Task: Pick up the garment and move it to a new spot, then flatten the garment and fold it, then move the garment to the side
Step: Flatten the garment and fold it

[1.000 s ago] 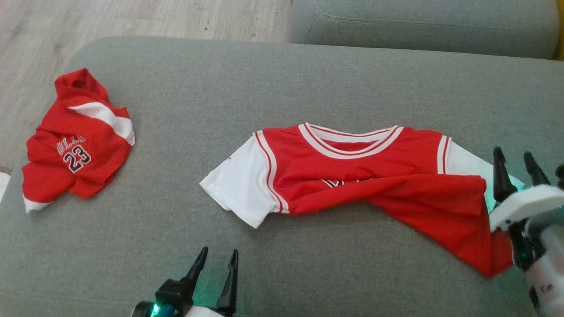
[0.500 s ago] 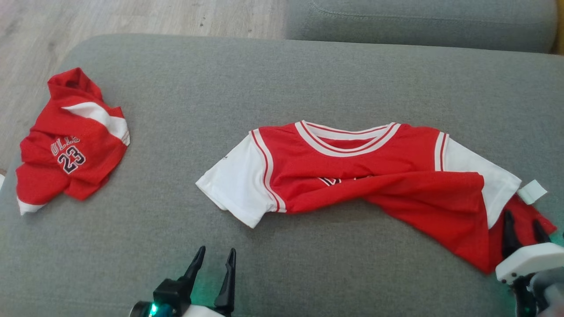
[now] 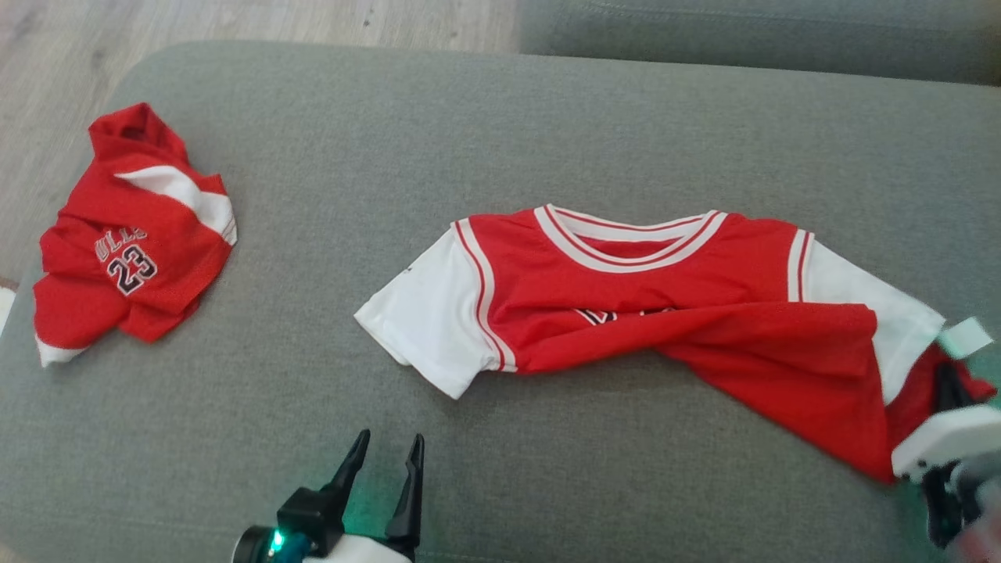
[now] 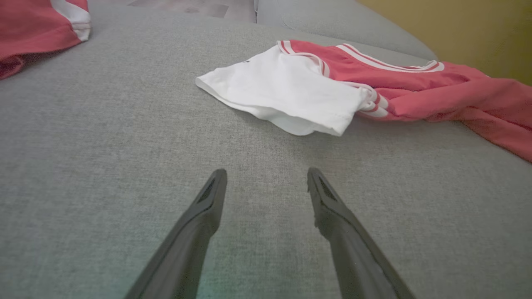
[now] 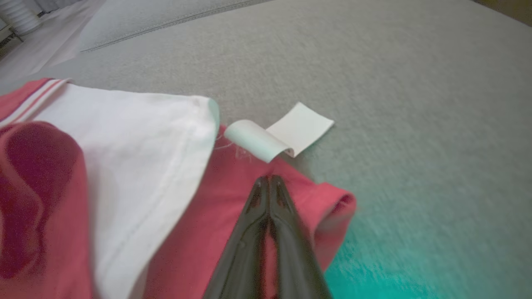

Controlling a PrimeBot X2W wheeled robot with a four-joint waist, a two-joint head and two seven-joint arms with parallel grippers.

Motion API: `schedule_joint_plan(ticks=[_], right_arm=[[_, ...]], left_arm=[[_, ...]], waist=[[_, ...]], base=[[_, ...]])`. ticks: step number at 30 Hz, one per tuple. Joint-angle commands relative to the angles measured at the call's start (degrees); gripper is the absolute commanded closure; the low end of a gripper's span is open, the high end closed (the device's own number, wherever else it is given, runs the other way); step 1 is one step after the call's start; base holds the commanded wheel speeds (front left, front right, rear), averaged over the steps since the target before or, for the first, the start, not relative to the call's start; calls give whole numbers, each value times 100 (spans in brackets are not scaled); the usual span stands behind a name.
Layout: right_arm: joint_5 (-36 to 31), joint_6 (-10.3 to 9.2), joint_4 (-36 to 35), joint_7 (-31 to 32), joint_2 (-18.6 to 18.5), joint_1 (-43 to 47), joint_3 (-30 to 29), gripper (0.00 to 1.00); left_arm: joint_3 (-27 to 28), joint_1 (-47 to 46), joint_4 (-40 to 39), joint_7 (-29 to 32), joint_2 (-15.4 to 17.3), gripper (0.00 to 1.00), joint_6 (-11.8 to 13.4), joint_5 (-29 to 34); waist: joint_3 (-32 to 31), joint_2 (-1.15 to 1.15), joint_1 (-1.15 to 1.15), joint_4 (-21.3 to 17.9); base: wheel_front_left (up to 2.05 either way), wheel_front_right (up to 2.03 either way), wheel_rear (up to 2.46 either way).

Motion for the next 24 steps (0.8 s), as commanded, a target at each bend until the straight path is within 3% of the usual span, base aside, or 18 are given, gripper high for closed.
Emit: schedule_joint_plan(ticks=[1, 10, 15, 16, 17, 18, 24], right_arm=[[-88, -4, -58, 43, -45, -107, 180, 100], [-1021, -4, -1082, 8, -430, -1498, 44, 100], [-1571, -4, -801, 173, -662, -2252, -62, 100], [-1646, -4, -681, 210, -687, -2339, -167, 68], [-1758, -4, -581, 201, -737, -2404, -252, 9], [-1880, -4, -502, 175, -780, -2442, -324, 0], [-1940, -4, -528, 16, -349, -2062, -735, 0]], left_arm=[[160, -230, -155, -32, 8, 0, 37, -41], [103, -340, -213, -32, 8, 0, 24, -80], [17, -433, -223, -32, 8, 0, 46, -136], [8, -438, -221, -32, 8, 0, 56, -151], [-3, -439, -219, -32, 8, 0, 62, -163], [-9, -437, -216, -32, 8, 0, 66, -173], [91, -353, -241, -32, 8, 0, 129, -160]], waist=[[27, 0, 0, 27], [197, 0, 0, 247], [281, 0, 0, 475], [289, 0, 0, 510], [298, 0, 0, 542], [302, 0, 0, 567], [220, 0, 0, 502]], base=[[0, 0, 0], [0, 0, 0], [0, 0, 0], [0, 0, 0], [0, 0, 0], [0, 0, 0], [0, 0, 0]])
